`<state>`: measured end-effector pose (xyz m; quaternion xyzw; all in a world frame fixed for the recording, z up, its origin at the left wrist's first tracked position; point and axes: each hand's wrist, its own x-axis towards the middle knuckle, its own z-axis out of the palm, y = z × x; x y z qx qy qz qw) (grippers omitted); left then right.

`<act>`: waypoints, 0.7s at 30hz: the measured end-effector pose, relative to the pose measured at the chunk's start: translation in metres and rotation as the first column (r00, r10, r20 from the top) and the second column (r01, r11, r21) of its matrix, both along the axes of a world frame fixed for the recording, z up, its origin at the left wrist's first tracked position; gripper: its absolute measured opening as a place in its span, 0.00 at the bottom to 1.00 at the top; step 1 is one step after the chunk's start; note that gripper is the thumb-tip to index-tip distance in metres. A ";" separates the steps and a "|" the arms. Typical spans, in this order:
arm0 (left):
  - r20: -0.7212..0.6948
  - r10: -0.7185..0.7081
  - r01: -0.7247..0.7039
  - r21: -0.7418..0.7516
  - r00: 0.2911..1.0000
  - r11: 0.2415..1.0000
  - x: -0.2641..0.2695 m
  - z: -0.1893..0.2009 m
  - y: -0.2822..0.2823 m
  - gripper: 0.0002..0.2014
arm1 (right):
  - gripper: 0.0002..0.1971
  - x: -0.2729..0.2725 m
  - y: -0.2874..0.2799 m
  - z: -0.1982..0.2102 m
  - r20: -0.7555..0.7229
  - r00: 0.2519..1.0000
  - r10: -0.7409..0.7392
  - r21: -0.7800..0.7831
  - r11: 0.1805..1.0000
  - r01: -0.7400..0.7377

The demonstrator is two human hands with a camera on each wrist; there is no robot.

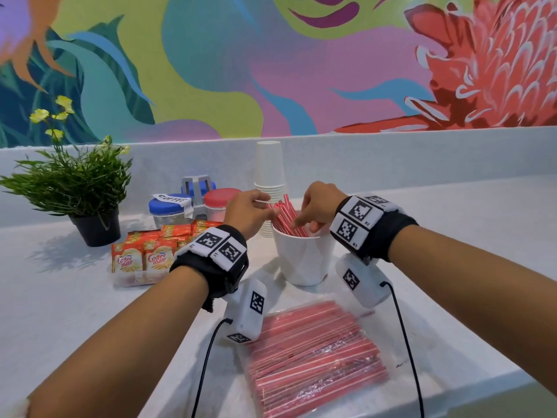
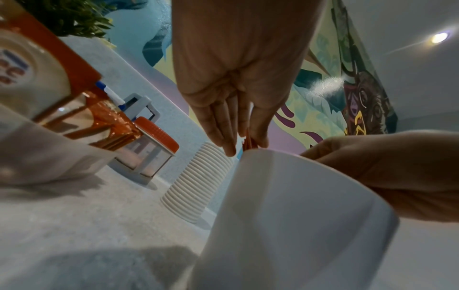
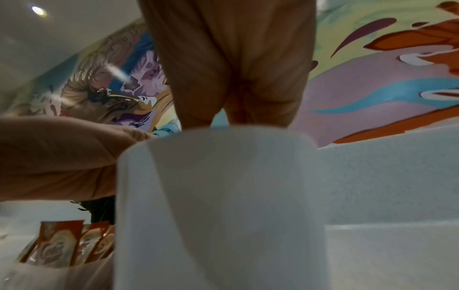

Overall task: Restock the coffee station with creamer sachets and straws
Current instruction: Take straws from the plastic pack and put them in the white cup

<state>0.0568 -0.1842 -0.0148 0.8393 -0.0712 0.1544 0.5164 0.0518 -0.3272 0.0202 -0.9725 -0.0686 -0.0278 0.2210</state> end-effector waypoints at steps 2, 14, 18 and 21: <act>-0.028 -0.043 0.046 0.098 0.999 0.994 0.001 -0.002 -0.002 0.24 | 0.21 -0.003 -0.004 0.001 -0.053 0.999 0.011 -0.124 0.992 -0.017; -0.062 -0.120 0.131 0.244 0.991 0.961 0.005 -0.007 -0.008 0.25 | 0.18 0.012 0.013 -0.026 -0.007 0.994 0.112 -0.171 0.979 -0.111; -0.039 -0.156 0.161 0.197 0.987 0.967 0.005 -0.007 -0.005 0.28 | 0.18 0.010 0.010 -0.026 0.024 0.994 0.111 -0.097 0.989 -0.108; -0.056 -0.169 0.176 0.180 0.984 0.968 0.004 -0.004 -0.003 0.34 | 0.16 0.008 0.010 -0.026 0.024 0.990 0.138 -0.077 0.988 -0.136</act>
